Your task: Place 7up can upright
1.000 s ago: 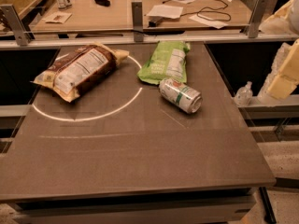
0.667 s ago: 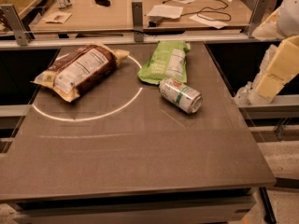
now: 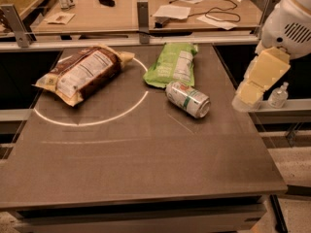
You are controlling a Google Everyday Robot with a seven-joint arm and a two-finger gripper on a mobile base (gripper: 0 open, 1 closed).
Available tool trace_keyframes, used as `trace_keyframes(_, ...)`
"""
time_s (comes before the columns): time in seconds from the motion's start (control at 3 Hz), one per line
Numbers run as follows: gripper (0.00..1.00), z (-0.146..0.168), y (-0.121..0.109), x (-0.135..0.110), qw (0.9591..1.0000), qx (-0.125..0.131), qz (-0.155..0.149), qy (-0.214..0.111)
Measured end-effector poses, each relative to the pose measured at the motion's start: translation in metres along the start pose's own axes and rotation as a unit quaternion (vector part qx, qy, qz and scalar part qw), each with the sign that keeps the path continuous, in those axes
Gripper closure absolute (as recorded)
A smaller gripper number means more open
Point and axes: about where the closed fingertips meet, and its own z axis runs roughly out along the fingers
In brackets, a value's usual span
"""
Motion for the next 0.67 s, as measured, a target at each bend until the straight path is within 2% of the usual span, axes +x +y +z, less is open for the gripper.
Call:
trace_keyframes(0.33,0.0,0.038,-0.009,0.001,0.9982,0.014,0.034,0.047)
trace_keyframes(0.67,0.0,0.071,-0.023,0.0,0.9948,0.029,0.046,0.086)
